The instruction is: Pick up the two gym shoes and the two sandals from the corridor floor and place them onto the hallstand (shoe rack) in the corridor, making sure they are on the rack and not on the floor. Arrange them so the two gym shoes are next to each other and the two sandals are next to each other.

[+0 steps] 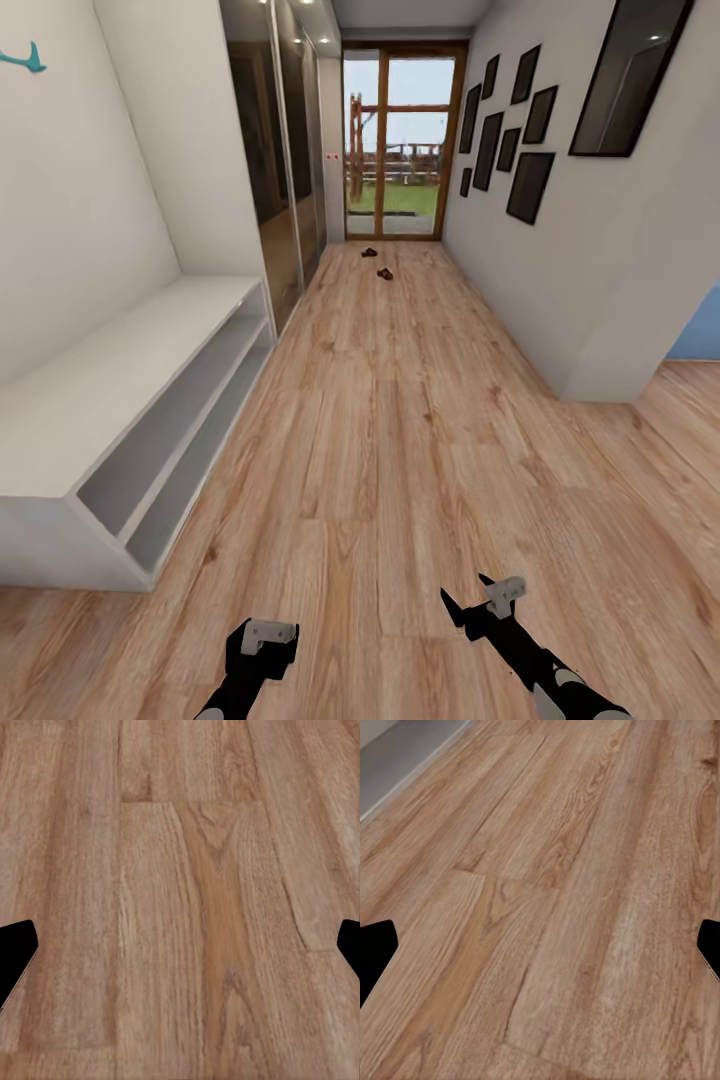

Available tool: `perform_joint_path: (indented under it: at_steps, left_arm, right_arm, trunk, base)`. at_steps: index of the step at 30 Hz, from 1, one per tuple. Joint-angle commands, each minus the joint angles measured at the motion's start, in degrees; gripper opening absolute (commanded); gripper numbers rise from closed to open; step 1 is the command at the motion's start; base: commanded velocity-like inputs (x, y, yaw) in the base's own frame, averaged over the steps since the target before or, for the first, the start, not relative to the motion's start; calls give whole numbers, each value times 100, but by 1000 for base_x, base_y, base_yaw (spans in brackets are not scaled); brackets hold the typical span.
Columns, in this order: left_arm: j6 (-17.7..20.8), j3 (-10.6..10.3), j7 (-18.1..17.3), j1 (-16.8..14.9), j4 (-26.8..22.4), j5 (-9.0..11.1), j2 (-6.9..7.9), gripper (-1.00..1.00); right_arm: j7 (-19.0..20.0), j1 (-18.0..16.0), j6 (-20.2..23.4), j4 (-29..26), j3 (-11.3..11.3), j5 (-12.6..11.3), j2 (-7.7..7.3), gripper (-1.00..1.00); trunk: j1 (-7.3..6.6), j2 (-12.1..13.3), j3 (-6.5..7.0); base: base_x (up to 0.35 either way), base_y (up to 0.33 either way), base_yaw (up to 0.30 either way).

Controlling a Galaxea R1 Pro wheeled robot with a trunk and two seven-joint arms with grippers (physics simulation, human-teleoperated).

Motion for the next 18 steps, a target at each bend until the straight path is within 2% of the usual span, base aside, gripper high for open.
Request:
perform_joint_path:
  at_steps: [1, 18]
  left_arm:
    - [0, 0, 0, 0, 0, 0, 0, 100]
    - [0, 0, 0, 0, 0, 0, 1, 100]
  right_arm:
    - [0, 0, 0, 0, 0, 0, 0, 100]
    - [0, 0, 0, -1, 0, 0, 0, 100]
  trunk:
    - [0, 0, 0]
    - [0, 0, 0]
  base:
    - [337, 0, 0]
    - [337, 0, 0]
